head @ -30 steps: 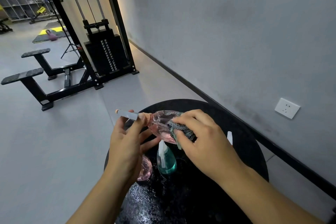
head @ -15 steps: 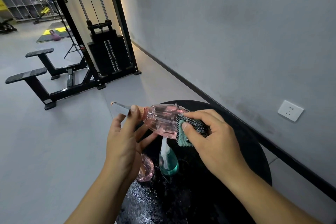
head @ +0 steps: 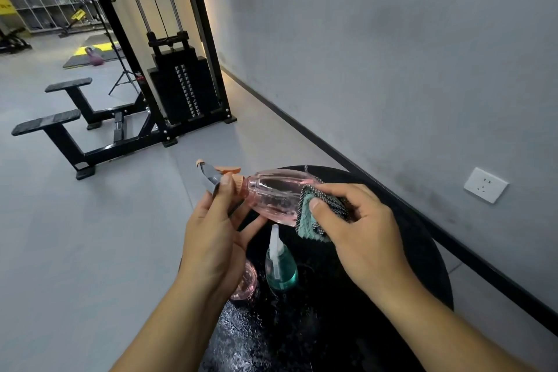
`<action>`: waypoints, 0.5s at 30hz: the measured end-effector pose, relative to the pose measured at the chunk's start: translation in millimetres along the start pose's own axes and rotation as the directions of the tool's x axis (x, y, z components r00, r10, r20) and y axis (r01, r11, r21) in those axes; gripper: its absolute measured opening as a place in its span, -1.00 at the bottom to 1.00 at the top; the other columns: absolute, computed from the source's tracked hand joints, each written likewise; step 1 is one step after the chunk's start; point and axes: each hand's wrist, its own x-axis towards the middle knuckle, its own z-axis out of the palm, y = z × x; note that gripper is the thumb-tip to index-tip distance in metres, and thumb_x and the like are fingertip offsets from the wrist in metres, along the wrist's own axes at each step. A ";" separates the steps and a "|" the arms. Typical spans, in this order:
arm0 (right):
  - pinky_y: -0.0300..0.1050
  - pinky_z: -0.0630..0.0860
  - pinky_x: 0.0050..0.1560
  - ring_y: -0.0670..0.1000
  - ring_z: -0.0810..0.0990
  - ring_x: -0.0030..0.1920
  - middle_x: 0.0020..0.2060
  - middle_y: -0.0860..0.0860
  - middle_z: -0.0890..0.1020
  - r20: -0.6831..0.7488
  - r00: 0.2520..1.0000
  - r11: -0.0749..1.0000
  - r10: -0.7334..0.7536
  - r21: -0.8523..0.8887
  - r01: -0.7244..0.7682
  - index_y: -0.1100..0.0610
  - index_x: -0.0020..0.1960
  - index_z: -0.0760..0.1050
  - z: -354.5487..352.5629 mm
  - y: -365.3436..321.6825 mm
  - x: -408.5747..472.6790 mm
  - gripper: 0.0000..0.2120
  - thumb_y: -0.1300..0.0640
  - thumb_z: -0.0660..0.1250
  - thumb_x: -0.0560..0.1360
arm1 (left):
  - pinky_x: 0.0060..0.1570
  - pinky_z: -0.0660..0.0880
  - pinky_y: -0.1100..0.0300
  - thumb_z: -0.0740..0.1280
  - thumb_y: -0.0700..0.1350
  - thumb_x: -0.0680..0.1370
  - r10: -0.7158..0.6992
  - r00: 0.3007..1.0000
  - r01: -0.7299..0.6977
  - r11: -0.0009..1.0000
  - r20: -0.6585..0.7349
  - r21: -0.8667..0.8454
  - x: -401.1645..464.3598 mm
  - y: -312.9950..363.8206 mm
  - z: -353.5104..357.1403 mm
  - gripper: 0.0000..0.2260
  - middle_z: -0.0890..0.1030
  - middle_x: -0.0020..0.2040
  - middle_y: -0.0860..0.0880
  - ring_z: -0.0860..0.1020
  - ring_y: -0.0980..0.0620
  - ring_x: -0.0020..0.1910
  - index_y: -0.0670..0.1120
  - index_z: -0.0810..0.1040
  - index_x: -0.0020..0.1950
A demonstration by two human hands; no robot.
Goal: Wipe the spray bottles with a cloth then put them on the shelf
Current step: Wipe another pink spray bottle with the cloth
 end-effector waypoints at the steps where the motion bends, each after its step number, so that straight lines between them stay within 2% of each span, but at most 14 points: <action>1: -0.07 0.62 0.17 -0.17 0.66 0.11 0.06 -0.23 0.66 -0.014 1.000 1.000 0.021 0.023 -0.021 -0.18 0.07 0.69 -0.7 0.4 0.6 -0.83 0.04 0.52 0.51 | 0.05 0.72 -0.14 0.32 0.00 0.70 -0.013 1.000 0.013 1.000 0.003 0.003 -0.7 0.2 1.0 -0.74 0.75 0.16 -0.16 0.72 -0.12 0.18 -0.14 0.60 0.28; 4: 0.00 0.62 0.20 -0.16 0.66 0.11 0.06 -0.23 0.66 -0.038 0.999 0.998 0.032 0.046 -0.030 -0.19 0.06 0.69 -1.6 0.7 1.9 -0.82 0.04 0.52 0.51 | 0.12 0.67 -0.31 0.30 0.01 0.71 -0.028 0.999 0.028 0.999 0.019 0.031 -2.4 -0.3 2.0 -0.75 0.76 0.17 -0.13 0.74 -0.13 0.18 -0.10 0.59 0.29; 7: -0.03 0.60 0.22 -0.19 0.64 0.12 0.05 -0.26 0.65 -0.034 0.999 1.000 0.024 0.014 -0.024 -0.18 0.07 0.69 -1.8 0.5 2.3 -0.82 0.04 0.52 0.51 | 0.18 0.62 -0.37 0.28 0.02 0.73 -0.037 0.999 0.035 0.997 0.030 0.070 -3.2 -0.7 1.9 -0.79 0.76 0.18 -0.08 0.74 -0.14 0.16 -0.05 0.59 0.25; 10: -0.07 0.59 0.22 -0.20 0.63 0.12 0.04 -0.25 0.64 -0.034 0.999 0.999 0.006 -0.036 -0.007 -0.15 0.08 0.70 -2.9 1.2 4.7 -0.83 0.06 0.52 0.51 | 0.15 0.65 -0.33 0.27 -0.02 0.74 -0.040 0.999 0.037 0.996 0.034 0.084 -2.6 -3.4 0.7 -0.84 0.76 0.18 -0.11 0.74 -0.19 0.15 -0.06 0.60 0.16; 15: -0.35 0.56 0.15 -0.25 0.57 0.18 0.13 -0.24 0.55 0.011 0.991 0.970 -0.132 -0.202 0.132 -0.06 0.23 0.65 -8.5 0.6 8.3 -0.71 0.12 0.51 0.52 | 0.06 0.70 -0.23 0.26 -0.07 0.75 -0.040 0.998 0.034 0.994 0.054 0.106 -4.2 -10.9 -0.4 -0.82 0.73 0.20 -0.20 0.73 -0.24 0.17 -0.13 0.57 0.24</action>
